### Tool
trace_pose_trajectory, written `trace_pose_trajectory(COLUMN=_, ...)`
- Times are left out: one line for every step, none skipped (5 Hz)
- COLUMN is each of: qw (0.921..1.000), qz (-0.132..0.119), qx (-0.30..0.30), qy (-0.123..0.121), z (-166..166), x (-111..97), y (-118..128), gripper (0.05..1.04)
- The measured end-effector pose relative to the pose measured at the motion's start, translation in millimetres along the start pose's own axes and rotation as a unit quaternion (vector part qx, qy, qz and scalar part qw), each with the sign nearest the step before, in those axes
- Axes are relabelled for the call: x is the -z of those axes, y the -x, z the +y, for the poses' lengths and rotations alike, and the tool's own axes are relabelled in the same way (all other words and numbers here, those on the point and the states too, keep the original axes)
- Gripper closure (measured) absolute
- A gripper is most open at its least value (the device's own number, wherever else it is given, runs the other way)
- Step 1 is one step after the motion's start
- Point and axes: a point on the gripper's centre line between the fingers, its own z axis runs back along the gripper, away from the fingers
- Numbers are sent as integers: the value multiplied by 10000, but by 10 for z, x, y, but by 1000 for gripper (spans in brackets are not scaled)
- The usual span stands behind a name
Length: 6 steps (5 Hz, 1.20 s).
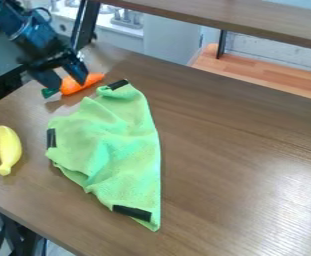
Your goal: Unfold the cloth from bottom left to right
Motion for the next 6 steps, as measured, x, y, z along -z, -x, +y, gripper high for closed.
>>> trace_pose_trajectory(qw=9981, qz=231, qx=-189, qy=-541, z=70, x=-55, y=52, gripper=83)
trace_pose_trajectory(qw=9970, qz=343, qx=-370, qy=-580, z=64, x=-42, y=95, gripper=83)
trace_pose_trajectory(qw=9960, qz=461, qx=-455, qy=-614, z=102, x=87, y=310, gripper=83)
trace_pose_trajectory(qw=9952, qz=552, qx=-391, qy=-704, z=132, x=165, y=453, gripper=83)
trace_pose_trajectory(qw=9940, qz=566, qx=-292, qy=-885, z=188, x=165, y=469, gripper=83)
trace_pose_trajectory(qw=9915, qz=662, qx=-138, qy=-1111, z=187, x=186, y=479, gripper=83)
